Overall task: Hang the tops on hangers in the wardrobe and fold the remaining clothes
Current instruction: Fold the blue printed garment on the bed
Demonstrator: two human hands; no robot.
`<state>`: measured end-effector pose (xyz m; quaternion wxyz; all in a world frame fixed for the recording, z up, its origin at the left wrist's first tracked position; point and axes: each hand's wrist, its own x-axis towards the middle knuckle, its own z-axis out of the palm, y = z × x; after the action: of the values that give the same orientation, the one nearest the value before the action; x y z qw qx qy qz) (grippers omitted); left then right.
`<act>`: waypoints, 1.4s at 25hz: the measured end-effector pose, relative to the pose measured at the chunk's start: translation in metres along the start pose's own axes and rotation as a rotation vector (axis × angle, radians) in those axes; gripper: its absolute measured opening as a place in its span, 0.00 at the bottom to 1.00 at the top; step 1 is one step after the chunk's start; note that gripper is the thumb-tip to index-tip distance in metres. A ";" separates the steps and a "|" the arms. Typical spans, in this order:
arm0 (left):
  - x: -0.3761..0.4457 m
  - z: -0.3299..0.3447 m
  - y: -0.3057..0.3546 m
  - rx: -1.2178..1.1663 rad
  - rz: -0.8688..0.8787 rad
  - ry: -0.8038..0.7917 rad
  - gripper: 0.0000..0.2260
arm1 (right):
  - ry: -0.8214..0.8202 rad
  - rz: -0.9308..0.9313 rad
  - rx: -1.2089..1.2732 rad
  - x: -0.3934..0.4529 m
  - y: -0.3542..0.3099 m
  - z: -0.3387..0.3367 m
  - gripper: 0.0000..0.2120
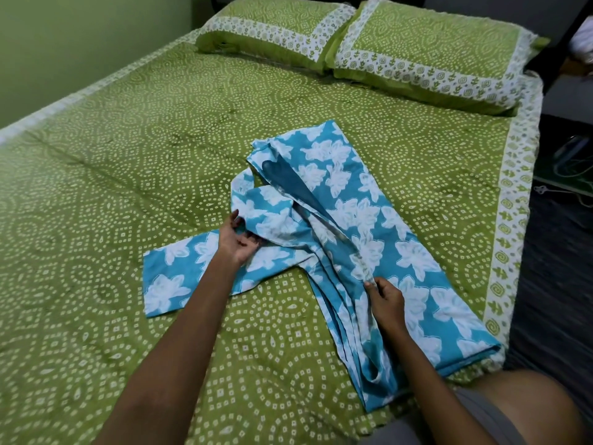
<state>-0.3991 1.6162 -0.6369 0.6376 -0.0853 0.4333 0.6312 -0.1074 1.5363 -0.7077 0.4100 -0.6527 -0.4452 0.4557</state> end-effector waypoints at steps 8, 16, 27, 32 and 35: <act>-0.009 -0.024 0.008 1.239 1.013 0.287 0.26 | 0.032 0.011 -0.011 -0.002 -0.002 0.002 0.08; -0.044 -0.124 0.024 0.874 0.615 0.502 0.16 | 0.224 -0.463 -0.608 0.006 -0.065 0.046 0.14; -0.034 -0.130 0.062 0.744 0.606 0.451 0.14 | -0.206 -0.621 -0.780 0.057 -0.082 0.095 0.08; -0.045 -0.147 0.053 1.139 0.755 0.522 0.14 | -0.258 -0.792 -0.752 0.035 -0.058 0.074 0.09; -0.064 -0.155 0.041 1.606 1.210 0.313 0.15 | -0.315 -0.688 -0.849 0.026 -0.045 0.071 0.08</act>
<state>-0.4928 1.4756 -0.6717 0.0163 0.5199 0.7780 0.3524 -0.1800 1.5823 -0.6893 0.1653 -0.5019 -0.8320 0.1689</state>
